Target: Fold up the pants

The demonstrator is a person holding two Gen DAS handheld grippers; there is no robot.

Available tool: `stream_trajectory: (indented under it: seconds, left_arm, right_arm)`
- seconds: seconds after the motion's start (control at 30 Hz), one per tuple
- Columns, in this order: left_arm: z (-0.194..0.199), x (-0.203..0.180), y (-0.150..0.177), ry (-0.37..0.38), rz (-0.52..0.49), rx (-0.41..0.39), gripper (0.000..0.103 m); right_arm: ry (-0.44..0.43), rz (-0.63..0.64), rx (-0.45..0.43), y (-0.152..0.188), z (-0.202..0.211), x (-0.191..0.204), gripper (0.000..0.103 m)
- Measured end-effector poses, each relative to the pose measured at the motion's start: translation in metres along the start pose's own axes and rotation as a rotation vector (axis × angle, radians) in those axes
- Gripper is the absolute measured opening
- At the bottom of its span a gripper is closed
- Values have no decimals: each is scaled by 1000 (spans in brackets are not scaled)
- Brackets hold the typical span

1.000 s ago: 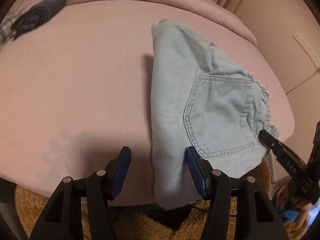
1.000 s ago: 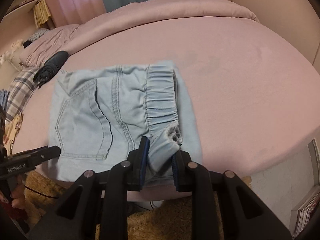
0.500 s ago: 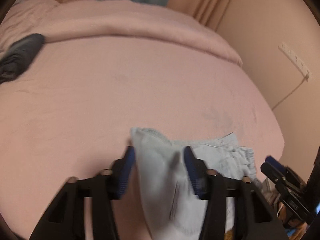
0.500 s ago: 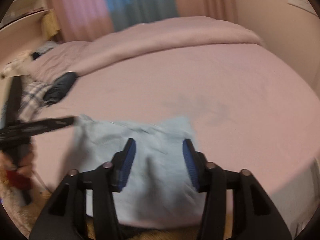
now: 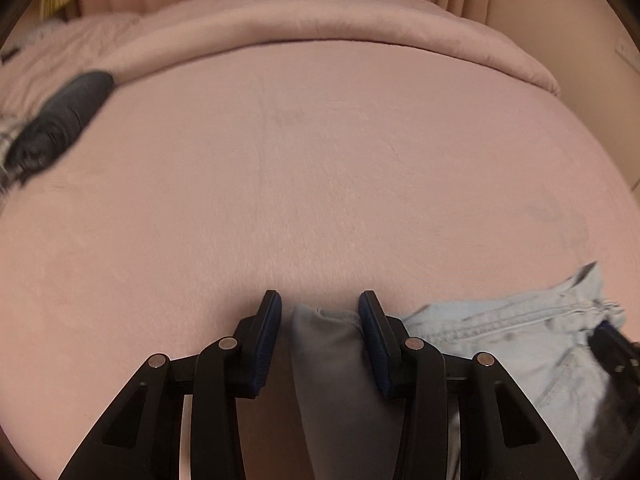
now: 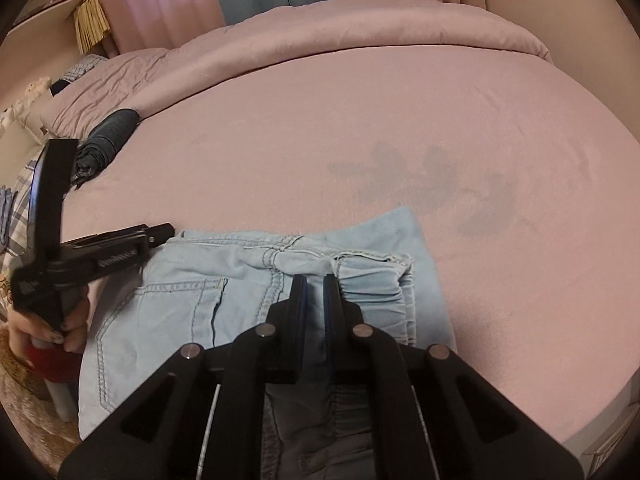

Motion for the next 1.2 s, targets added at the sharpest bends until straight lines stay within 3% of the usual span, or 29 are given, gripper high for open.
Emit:
stream_trajectory:
  seconds: [0.1, 0.17, 0.3, 0.43, 0.5, 0.6, 0.77, 0.93, 1.03, 1.1, 1.2]
  left_arm:
    - [5, 9, 0, 48, 41, 13, 44]
    - [22, 18, 2, 140, 107, 26, 44]
    - [70, 17, 5, 235, 112, -22, 44]
    - [99, 2, 28, 329, 70, -29, 44]
    - [92, -7, 40, 328, 32, 13, 44]
    - [64, -2, 52, 207, 25, 78, 44]
    - [44, 8, 59, 287, 125, 111, 44]
    - [66, 8, 69, 262, 135, 106, 44]
    - [89, 8, 81, 330, 142, 85, 44]
    - [103, 1, 89, 372, 134, 82, 44]
    - [113, -8, 106, 411, 96, 88, 44]
  right_arm:
    - [5, 3, -3, -2, 2, -1, 5]
    - [9, 11, 16, -8, 5, 4, 5]
    - [-36, -17, -43, -29, 26, 8, 17]
    - [-72, 7, 46, -27, -1, 17, 16]
    - [-56, 1, 76, -18, -16, 15, 10]
    - [-57, -15, 52, -16, -15, 12, 5]
    - [-87, -54, 43, -14, -16, 1, 0]
    - [-52, -26, 22, -15, -3, 6, 0]
    - [-49, -19, 8, -14, 17, 10, 17]
    - [-68, 3, -9, -10, 33, 13, 35]
    - [-69, 43, -10, 5, 49, 19, 40]
Point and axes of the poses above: each gripper's, at about its wrist camera, not at the fingertips, and z roughly against the way its jaws point, x to its left, y to its underside, the point moved 5 cm from there along -z, roughly the way its jaws point, and after that the axes turned 1 degree about -x, right-handed, at the moved point
